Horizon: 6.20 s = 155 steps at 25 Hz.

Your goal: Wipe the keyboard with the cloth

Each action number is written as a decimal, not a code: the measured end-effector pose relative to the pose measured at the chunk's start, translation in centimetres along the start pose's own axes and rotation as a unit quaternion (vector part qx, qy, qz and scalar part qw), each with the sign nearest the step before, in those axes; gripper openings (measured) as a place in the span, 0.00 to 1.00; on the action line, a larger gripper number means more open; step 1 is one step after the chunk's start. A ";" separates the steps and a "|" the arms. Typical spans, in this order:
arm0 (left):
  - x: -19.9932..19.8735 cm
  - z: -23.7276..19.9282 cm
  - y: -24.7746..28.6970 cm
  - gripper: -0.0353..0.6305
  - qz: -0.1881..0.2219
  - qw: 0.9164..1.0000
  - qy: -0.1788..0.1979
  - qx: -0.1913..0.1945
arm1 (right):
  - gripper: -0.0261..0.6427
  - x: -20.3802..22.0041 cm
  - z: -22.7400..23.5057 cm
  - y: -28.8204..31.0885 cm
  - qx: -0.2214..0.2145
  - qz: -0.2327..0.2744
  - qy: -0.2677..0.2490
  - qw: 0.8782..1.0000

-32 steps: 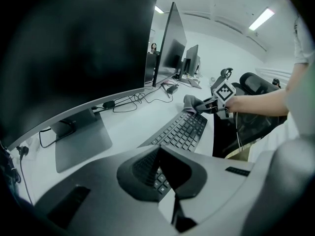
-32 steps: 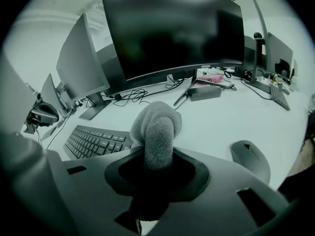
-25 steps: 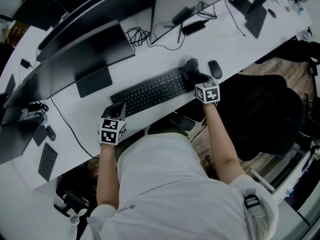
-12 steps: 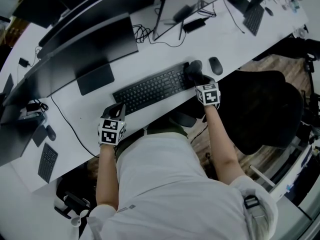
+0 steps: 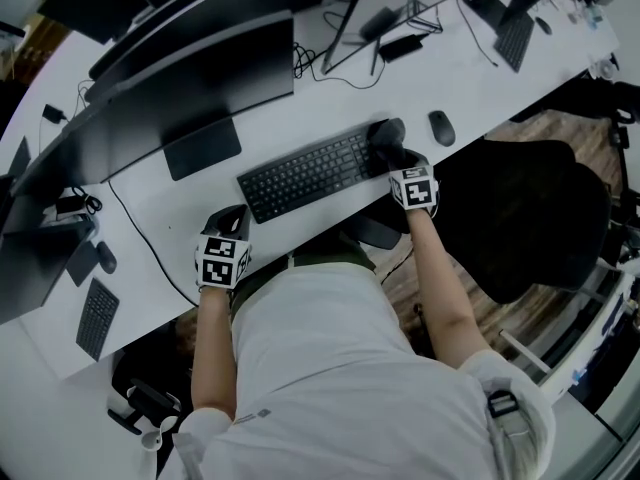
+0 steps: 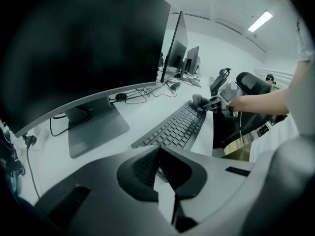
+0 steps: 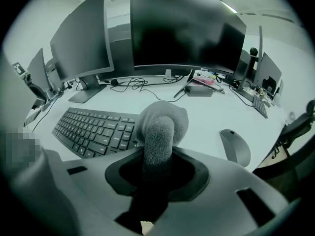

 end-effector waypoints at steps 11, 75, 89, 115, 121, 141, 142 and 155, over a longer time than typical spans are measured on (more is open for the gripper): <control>2.2 -1.7 -1.8 0.05 0.002 1.000 -0.002 0.001 | 0.20 -0.5 -4.2 0.2 -0.011 -0.002 -0.013 1.000; 15.9 -12.8 -9.3 0.05 0.032 0.999 -0.029 0.009 | 0.20 -4.9 -37.7 1.1 -0.135 -0.011 -0.156 0.978; 15.4 -11.6 -9.2 0.05 0.042 0.998 -0.040 0.012 | 0.20 -4.2 -39.6 -0.6 -0.226 -0.005 -0.141 0.964; 9.6 -5.3 -4.8 0.05 0.012 0.999 -0.035 0.014 | 0.20 -1.2 -29.5 0.4 -0.237 -0.024 -0.099 0.966; 8.0 -3.8 -3.6 0.05 0.002 0.999 -0.026 0.019 | 0.20 -1.2 -26.7 0.5 -0.232 -0.022 -0.092 0.968; 1.9 0.9 1.1 0.05 -0.014 0.999 0.009 0.039 | 0.20 -0.1 -15.2 0.4 -0.187 -0.006 -0.035 0.982; 1.6 1.1 1.3 0.05 -0.014 0.999 0.011 0.039 | 0.20 0.0 -14.5 0.4 -0.184 -0.005 -0.032 0.982; -1.9 4.4 4.1 0.05 -0.028 0.998 0.027 0.043 | 0.20 1.0 -6.5 0.1 -0.156 0.003 0.005 0.988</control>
Point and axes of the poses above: the fingertips, and each gripper's own axes: y forward along the fingers, z to its right, x out of its underside, the point moved 9 cm from there along -y, backward along the fingers, and after that the axes turned 8 degrees about -z, right-handed, at the moved point
